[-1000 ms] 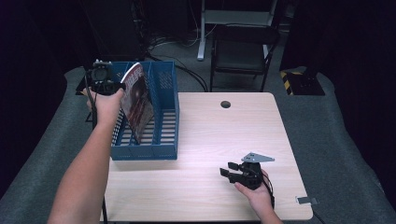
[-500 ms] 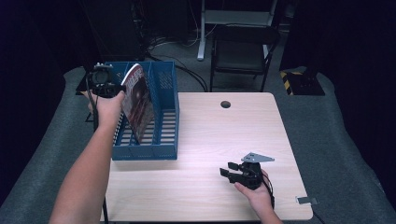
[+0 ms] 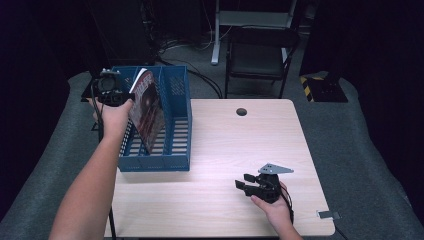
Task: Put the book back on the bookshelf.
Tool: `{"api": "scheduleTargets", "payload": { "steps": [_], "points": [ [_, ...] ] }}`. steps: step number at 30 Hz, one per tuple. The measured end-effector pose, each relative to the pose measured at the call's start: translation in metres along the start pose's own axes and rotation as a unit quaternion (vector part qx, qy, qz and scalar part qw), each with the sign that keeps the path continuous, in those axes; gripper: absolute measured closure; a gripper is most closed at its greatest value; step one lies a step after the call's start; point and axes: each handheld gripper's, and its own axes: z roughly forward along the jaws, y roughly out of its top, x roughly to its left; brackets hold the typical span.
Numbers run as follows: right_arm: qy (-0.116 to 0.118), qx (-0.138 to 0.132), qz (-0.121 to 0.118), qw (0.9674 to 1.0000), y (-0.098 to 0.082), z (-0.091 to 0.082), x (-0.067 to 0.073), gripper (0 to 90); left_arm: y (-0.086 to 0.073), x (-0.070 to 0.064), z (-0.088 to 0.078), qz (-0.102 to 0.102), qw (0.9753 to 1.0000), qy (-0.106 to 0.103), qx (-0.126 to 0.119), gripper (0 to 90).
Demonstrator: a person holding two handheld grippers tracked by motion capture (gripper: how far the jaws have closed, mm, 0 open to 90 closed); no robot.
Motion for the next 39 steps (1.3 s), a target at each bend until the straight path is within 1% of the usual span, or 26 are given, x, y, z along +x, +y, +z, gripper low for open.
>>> {"api": "scheduleTargets", "payload": {
  "steps": [4,6,12,16,18,23,25,26,30,34,36,38,39],
  "points": [
    [0.000,0.001,0.001,1.0000,0.0000,0.0000,0.0002,49.2,-0.0001,0.0001,0.0005,-0.002,1.0000,-0.002,-0.001,82.5],
    [0.000,0.001,0.001,1.0000,0.0000,0.0000,0.0002,49.1,-0.0001,0.0005,0.0008,-0.002,1.0000,-0.005,0.003,81.5],
    [-0.001,-0.001,0.002,1.0000,0.0001,-0.0001,0.0000,49.1,-0.0019,0.0004,0.0044,-0.001,0.9999,-0.008,0.012,76.2],
    [-0.001,-0.002,0.003,1.0000,0.0001,-0.0003,-0.0002,49.1,-0.0015,-0.0010,0.0049,0.001,0.9999,-0.012,0.008,71.9],
    [-0.001,-0.001,0.003,1.0000,0.0000,-0.0004,0.0001,49.1,-0.0015,-0.0013,0.0050,0.002,0.9999,-0.010,0.008,69.8],
    [-0.001,0.000,0.003,1.0000,0.0001,-0.0003,0.0003,49.1,-0.0019,-0.0001,0.0055,-0.002,0.9998,-0.015,0.016,65.2],
    [0.000,0.000,0.003,1.0000,0.0002,-0.0003,0.0003,49.1,-0.0017,0.0005,0.0050,-0.003,0.9998,-0.015,0.012,63.7],
    [0.000,0.000,0.003,1.0000,0.0002,-0.0002,0.0003,49.1,-0.0017,0.0005,0.0048,-0.005,0.9998,-0.016,0.012,63.6],
    [0.000,0.000,0.000,1.0000,0.0003,0.0001,0.0000,49.1,-0.0018,0.0013,0.0050,-0.002,0.9998,-0.014,0.012,61.8],
    [0.000,-0.001,0.000,1.0000,0.0002,-0.0001,0.0001,49.1,-0.0020,0.0024,0.0046,-0.002,0.9997,-0.016,0.018,60.9],
    [0.000,-0.001,0.002,1.0000,0.0002,-0.0003,0.0003,49.1,-0.0020,0.0026,0.0040,-0.004,0.9997,-0.016,0.015,60.4],
    [-0.001,-0.001,0.003,1.0000,0.0002,-0.0002,0.0003,49.1,-0.0018,0.0029,0.0026,-0.004,0.9996,-0.020,0.018,59.2],
    [-0.001,-0.001,0.003,1.0000,0.0002,-0.0002,0.0003,49.1,-0.0017,0.0030,0.0024,-0.003,0.9997,-0.019,0.014,58.6]
  ]
}}
